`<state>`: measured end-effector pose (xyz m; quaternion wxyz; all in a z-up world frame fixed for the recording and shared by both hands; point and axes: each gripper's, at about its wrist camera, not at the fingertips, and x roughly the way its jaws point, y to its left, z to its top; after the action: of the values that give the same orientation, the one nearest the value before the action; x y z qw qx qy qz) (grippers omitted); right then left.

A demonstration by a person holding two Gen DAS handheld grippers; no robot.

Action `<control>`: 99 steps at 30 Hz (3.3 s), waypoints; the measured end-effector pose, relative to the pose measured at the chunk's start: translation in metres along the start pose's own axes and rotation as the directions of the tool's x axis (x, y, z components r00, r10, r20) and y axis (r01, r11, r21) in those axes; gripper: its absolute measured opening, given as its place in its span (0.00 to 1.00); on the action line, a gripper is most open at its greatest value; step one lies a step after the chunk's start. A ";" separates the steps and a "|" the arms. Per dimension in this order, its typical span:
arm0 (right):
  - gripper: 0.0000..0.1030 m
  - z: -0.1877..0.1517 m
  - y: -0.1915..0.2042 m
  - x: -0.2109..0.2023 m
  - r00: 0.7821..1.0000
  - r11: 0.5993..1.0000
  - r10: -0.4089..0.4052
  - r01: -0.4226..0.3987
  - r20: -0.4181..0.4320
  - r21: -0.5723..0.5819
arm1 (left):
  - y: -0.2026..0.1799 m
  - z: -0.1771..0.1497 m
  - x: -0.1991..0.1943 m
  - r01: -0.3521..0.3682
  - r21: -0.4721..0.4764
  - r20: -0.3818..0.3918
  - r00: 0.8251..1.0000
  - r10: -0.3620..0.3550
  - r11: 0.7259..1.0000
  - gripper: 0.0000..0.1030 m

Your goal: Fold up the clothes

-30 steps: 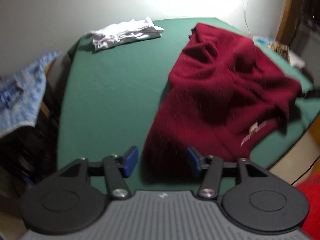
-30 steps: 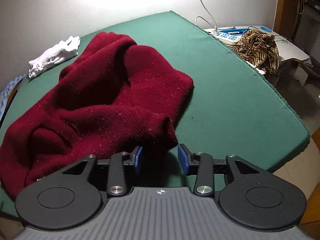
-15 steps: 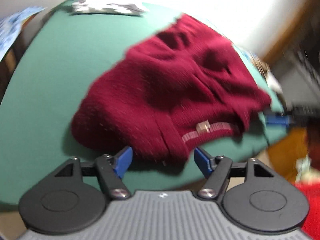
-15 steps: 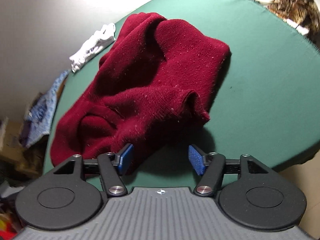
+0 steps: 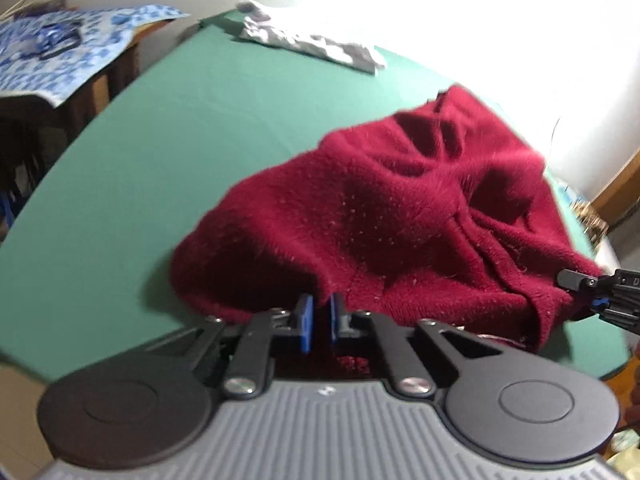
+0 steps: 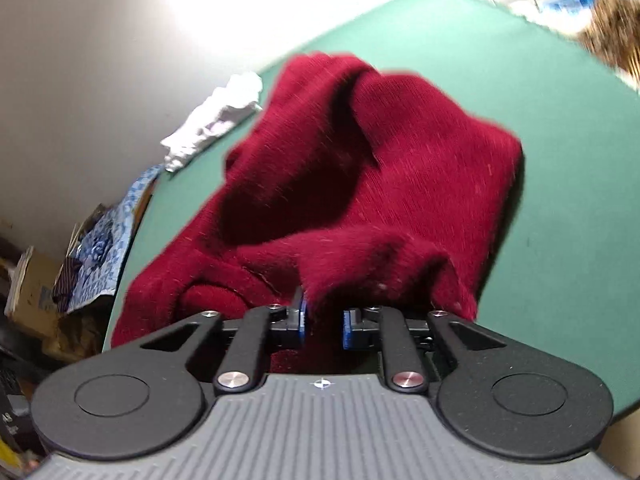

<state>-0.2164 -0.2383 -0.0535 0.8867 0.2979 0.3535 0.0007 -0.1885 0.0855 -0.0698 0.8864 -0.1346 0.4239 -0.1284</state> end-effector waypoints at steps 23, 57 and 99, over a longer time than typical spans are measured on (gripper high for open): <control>0.16 0.011 0.029 -0.056 0.986 0.988 0.081 -0.060 0.144 -0.143 | -0.008 -0.015 -0.003 0.166 -0.101 0.028 0.986 -0.164 0.981 0.09; 0.15 0.044 0.032 -0.043 0.985 0.979 0.110 -0.084 0.135 -0.184 | -0.057 0.026 -0.081 -0.107 0.073 0.313 0.947 0.079 0.992 0.04; 0.15 0.174 0.159 -0.254 0.551 0.845 0.512 -0.188 0.659 -0.500 | -0.200 0.222 -0.256 -0.186 0.278 0.836 0.530 -0.142 0.942 0.05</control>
<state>-0.2641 -0.2536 0.2891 0.9701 0.1607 -0.1364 0.1206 -0.1927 0.0159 0.3176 0.9905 -0.0222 -0.0860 -0.1053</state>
